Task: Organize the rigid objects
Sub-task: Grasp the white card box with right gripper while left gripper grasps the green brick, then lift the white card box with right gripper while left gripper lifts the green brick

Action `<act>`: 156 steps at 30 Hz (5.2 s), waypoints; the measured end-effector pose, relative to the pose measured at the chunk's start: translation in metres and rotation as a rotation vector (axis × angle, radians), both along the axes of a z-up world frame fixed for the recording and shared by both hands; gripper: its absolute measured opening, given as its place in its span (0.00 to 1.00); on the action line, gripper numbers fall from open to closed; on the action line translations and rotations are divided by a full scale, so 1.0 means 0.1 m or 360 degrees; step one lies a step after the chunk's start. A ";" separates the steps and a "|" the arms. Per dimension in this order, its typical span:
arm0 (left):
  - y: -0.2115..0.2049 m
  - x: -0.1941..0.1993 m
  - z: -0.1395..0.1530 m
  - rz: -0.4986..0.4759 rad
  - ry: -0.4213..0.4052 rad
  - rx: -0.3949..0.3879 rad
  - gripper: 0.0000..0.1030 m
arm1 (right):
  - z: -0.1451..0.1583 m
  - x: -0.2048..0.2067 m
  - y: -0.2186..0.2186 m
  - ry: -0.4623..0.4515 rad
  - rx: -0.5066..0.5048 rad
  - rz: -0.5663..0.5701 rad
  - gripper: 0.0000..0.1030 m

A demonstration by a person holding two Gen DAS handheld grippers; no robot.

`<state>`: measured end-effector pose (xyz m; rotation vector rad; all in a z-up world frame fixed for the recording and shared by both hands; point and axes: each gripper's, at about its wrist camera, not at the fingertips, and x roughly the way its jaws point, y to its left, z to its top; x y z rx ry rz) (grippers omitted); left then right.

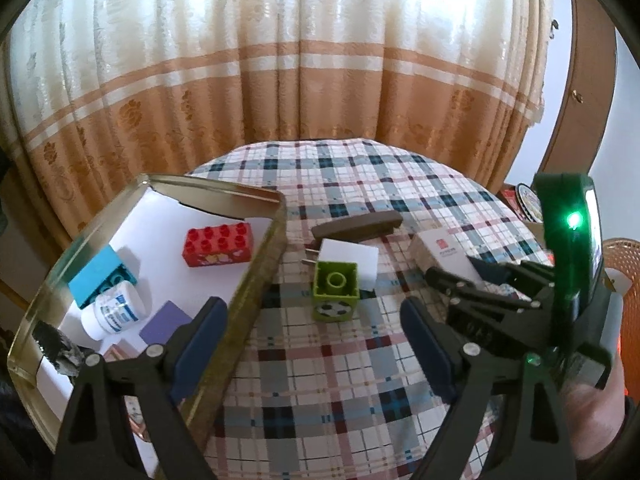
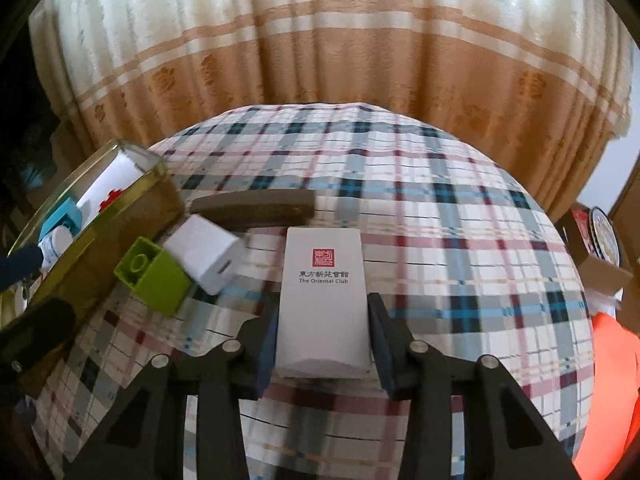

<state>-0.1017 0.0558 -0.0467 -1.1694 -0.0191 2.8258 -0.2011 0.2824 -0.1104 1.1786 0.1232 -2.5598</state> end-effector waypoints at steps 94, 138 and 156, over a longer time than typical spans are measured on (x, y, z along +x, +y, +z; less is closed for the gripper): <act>0.24 -0.34 -0.32 -0.0001 0.0092 -0.0058 0.29 | 0.09 0.19 0.08 0.0175 0.0008 -0.0025 0.44; 0.23 -0.27 -0.28 0.0024 0.0155 -0.0088 0.29 | 0.21 0.33 0.14 0.0333 -0.0028 -0.0053 0.44; 0.23 -0.23 -0.23 0.0042 0.0207 -0.0095 0.29 | 0.25 0.37 0.16 0.0380 -0.0044 -0.0060 0.44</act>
